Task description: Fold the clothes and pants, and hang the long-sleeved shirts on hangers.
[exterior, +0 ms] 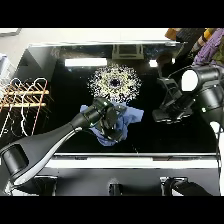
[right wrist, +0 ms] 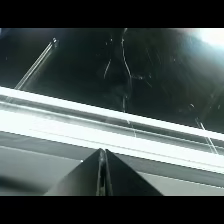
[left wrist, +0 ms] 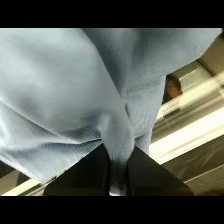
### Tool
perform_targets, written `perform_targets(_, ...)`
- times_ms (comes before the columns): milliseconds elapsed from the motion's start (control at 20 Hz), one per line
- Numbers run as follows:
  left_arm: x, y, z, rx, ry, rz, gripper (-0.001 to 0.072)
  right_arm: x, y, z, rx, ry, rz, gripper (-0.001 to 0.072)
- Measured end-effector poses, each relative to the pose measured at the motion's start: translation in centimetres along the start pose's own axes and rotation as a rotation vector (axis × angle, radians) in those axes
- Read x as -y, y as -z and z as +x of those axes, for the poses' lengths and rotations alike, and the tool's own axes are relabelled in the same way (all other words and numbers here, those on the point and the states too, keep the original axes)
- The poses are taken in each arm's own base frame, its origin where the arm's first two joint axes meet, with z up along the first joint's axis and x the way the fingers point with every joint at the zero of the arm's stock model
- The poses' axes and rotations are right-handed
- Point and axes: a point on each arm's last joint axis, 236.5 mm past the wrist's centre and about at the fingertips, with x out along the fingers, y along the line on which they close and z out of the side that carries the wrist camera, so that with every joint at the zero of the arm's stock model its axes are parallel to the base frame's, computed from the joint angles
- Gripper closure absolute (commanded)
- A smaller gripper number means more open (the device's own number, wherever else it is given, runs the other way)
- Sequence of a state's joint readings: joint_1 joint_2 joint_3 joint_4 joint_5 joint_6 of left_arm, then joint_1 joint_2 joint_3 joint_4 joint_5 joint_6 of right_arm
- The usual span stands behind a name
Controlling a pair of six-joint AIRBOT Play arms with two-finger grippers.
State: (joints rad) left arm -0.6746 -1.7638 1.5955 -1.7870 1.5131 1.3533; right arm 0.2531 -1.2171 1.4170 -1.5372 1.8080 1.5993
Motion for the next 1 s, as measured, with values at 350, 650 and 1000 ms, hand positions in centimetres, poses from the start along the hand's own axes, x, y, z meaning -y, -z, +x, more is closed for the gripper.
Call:
perform_targets(350,-1.1,-0.9,-6.8,0.191,0.039,-0.009,0.0127,-1.5,-1.7,-1.1,0.114,-0.066,0.054,0.0464)
perform_targets(650,-9.9,0.7,-19.9,0.532,-0.013,-0.16,0.0128,-1.6,-10.4,-5.4,0.472,-0.295,0.37,0.0465)
perform_targets(1000,-17.1,3.7,-25.7,0.69,-0.06,-0.336,0.0127,4.7,-12.2,1.5,0.326,-0.451,0.524,0.0353)
